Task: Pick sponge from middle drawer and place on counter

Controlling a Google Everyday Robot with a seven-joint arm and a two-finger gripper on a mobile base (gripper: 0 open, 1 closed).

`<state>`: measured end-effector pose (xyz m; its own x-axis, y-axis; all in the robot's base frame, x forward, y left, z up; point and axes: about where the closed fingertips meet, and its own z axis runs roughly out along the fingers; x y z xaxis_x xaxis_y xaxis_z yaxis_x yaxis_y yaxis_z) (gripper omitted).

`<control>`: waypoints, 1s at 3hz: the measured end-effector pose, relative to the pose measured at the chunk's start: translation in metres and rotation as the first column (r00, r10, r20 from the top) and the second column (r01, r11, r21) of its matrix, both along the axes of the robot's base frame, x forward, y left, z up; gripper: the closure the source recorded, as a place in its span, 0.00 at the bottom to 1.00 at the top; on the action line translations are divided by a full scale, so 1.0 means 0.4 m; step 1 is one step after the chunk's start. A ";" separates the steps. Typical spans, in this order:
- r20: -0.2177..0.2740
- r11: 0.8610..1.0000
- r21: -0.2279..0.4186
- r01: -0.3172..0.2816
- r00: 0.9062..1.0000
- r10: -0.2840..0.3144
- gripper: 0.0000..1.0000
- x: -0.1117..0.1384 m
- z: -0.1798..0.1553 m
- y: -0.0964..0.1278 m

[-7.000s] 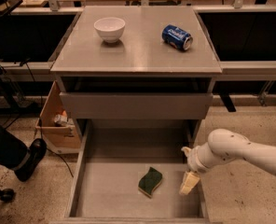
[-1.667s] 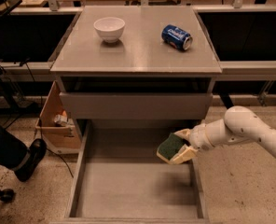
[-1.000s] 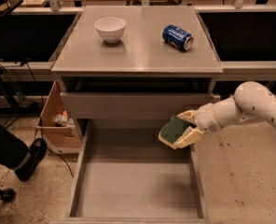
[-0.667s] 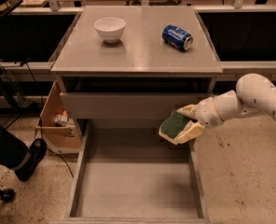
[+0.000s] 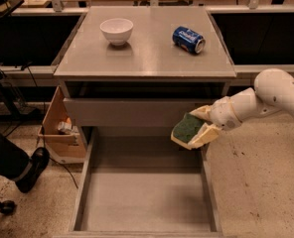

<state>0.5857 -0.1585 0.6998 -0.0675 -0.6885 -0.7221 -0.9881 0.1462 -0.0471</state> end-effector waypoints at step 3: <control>0.012 0.997 0.069 -0.015 1.000 0.014 1.00 0.006 0.089 0.002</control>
Offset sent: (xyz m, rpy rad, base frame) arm -0.0005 -0.0125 0.0352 0.0646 -0.0202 -0.0057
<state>0.5882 -0.1576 0.7355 -0.0490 -0.6376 -0.7688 -0.9897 0.1348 -0.0488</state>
